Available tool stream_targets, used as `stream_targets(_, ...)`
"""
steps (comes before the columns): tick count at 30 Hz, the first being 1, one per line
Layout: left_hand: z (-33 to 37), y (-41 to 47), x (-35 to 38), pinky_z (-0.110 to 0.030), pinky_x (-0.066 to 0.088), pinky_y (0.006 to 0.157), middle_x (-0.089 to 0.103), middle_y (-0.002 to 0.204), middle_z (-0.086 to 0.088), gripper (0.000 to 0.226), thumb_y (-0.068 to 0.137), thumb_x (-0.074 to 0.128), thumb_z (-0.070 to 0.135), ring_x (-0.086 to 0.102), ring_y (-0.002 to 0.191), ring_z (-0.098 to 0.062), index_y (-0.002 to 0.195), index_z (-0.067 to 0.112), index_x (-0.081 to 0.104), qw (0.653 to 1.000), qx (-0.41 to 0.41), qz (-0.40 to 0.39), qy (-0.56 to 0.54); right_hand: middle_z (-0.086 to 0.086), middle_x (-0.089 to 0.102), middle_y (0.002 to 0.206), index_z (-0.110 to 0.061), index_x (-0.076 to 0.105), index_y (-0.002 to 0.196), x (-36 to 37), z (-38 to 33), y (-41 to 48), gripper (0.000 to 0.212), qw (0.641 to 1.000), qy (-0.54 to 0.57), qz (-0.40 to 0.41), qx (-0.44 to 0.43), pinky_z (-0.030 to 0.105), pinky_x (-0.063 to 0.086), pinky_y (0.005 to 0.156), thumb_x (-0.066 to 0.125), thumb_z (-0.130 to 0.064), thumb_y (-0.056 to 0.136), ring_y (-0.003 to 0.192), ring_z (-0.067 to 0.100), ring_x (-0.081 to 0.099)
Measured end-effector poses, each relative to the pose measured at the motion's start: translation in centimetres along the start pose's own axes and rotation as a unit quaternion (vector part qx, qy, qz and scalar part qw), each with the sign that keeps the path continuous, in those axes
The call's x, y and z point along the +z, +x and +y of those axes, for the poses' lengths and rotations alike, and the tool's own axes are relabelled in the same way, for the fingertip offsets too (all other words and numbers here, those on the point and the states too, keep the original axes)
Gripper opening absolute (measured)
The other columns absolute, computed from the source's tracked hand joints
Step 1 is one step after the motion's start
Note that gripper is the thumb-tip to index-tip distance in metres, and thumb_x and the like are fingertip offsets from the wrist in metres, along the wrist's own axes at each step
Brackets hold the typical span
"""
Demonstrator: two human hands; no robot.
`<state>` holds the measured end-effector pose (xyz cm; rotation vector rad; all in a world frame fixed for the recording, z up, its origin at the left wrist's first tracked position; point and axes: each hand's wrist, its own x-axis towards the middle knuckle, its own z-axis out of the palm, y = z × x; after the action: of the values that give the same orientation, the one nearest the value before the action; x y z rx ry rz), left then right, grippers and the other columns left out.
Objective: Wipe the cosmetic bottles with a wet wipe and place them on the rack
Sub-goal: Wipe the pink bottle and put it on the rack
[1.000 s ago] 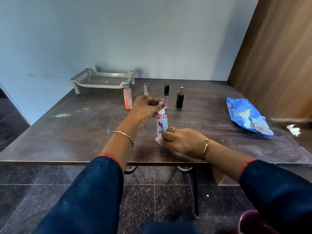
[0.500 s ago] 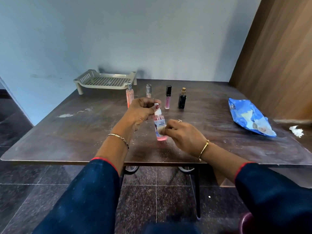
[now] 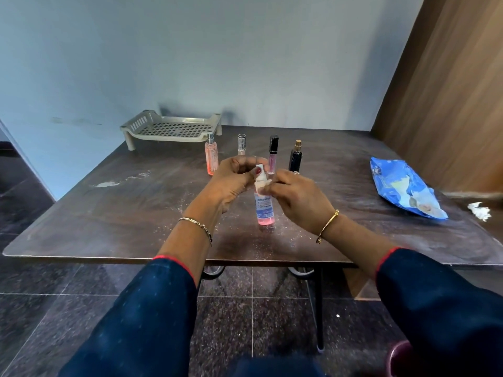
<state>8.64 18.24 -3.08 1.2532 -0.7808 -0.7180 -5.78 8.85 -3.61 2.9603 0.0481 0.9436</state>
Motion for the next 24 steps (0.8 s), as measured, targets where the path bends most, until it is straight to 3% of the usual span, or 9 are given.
stream_targets(4, -0.5, 0.2, -0.4, -0.023, 0.057, 0.072, 0.073, 0.086, 0.001, 0.020, 0.089, 0.056, -0.001, 0.068, 0.079, -0.006, 0.095, 0.012, 0.069, 1.000, -0.002, 0.005, -0.009, 0.013, 0.063, 0.092, -0.006, 0.070, 0.096, 0.9, -0.6, -2.2, 0.019, 0.996, -0.012, -0.070, -0.053, 0.040, 0.053, 0.055, 0.063, 0.002, 0.081, 0.069, 0.031, 0.060)
stream_targets(7, -0.6, 0.2, -0.2, -0.025, 0.057, 0.076, 0.071, 0.089, -0.001, 0.016, 0.087, 0.061, 0.003, 0.066, 0.083, -0.008, 0.095, 0.014, 0.069, 1.000, -0.002, 0.020, 0.012, 0.009, 0.064, 0.093, -0.010, 0.070, 0.098, 0.8, -0.9, -2.9, 0.022, 0.990, -0.054, -0.097, -0.092, 0.032, 0.053, 0.051, 0.066, -0.002, 0.078, 0.068, 0.024, 0.059)
stream_targets(10, -0.4, 0.1, 0.2, -0.019, 0.054, 0.063, 0.069, 0.080, 0.002, 0.015, 0.081, 0.069, 0.004, 0.064, 0.077, -0.009, 0.091, 0.015, 0.071, 0.998, 0.015, 0.051, 0.039, 0.007, 0.065, 0.094, -0.012, 0.070, 0.098, 0.6, -1.1, -3.3, 0.022, 0.980, -0.085, -0.118, -0.138, 0.029, 0.050, 0.048, 0.070, -0.008, 0.077, 0.068, 0.022, 0.061)
stream_targets(13, -0.3, 0.1, 0.4, -0.019, 0.054, 0.061, 0.067, 0.076, 0.002, 0.016, 0.079, 0.071, 0.002, 0.064, 0.073, -0.009, 0.089, 0.013, 0.071, 0.997, 0.021, 0.058, 0.045, 0.006, 0.064, 0.095, -0.011, 0.068, 0.098, 0.4, -0.8, -3.1, 0.019, 0.969, -0.115, -0.128, -0.178, 0.030, 0.048, 0.041, 0.054, -0.011, 0.085, 0.065, 0.021, 0.060)
stream_targets(14, -0.2, 0.1, 0.4, -0.021, 0.056, 0.063, 0.067, 0.075, 0.002, 0.016, 0.078, 0.071, 0.001, 0.064, 0.073, -0.009, 0.089, 0.013, 0.071, 0.997, 0.022, 0.055, 0.044, 0.007, 0.063, 0.093, -0.010, 0.067, 0.098, 0.4, -0.5, -2.8, 0.021, 0.970, -0.112, -0.122, -0.180, 0.030, 0.047, 0.039, 0.050, -0.011, 0.087, 0.062, 0.022, 0.058)
stream_targets(16, 0.0, 0.1, 0.4, -0.022, 0.057, 0.065, 0.069, 0.071, 0.005, 0.017, 0.077, 0.072, -0.001, 0.065, 0.072, -0.007, 0.089, 0.011, 0.071, 0.998, 0.027, 0.046, 0.039, 0.009, 0.062, 0.091, -0.010, 0.067, 0.097, 0.3, 0.3, -1.8, 0.016, 0.979, -0.097, -0.104, -0.144, 0.032, 0.048, 0.040, 0.059, -0.006, 0.084, 0.061, 0.023, 0.058)
stream_targets(20, 0.3, 0.1, 0.3, -0.023, 0.058, 0.069, 0.070, 0.070, 0.007, 0.019, 0.076, 0.072, -0.003, 0.065, 0.074, -0.008, 0.089, 0.011, 0.071, 0.997, 0.032, 0.045, 0.050, 0.011, 0.063, 0.095, -0.010, 0.070, 0.098, 0.7, 0.9, -0.5, 0.021, 0.996, -0.044, -0.056, -0.045, 0.040, 0.053, 0.049, 0.067, 0.000, 0.079, 0.071, 0.029, 0.062)
stream_targets(24, 0.5, 0.1, 0.4, -0.023, 0.058, 0.072, 0.068, 0.077, 0.001, 0.021, 0.077, 0.071, -0.002, 0.064, 0.076, -0.009, 0.096, 0.005, 0.069, 0.997, 0.027, 0.045, 0.062, 0.012, 0.063, 0.095, -0.007, 0.069, 0.098, 1.4, 0.3, -1.6, 0.018, 0.996, -0.041, -0.055, -0.052, 0.039, 0.052, 0.048, 0.065, -0.002, 0.082, 0.068, 0.029, 0.060)
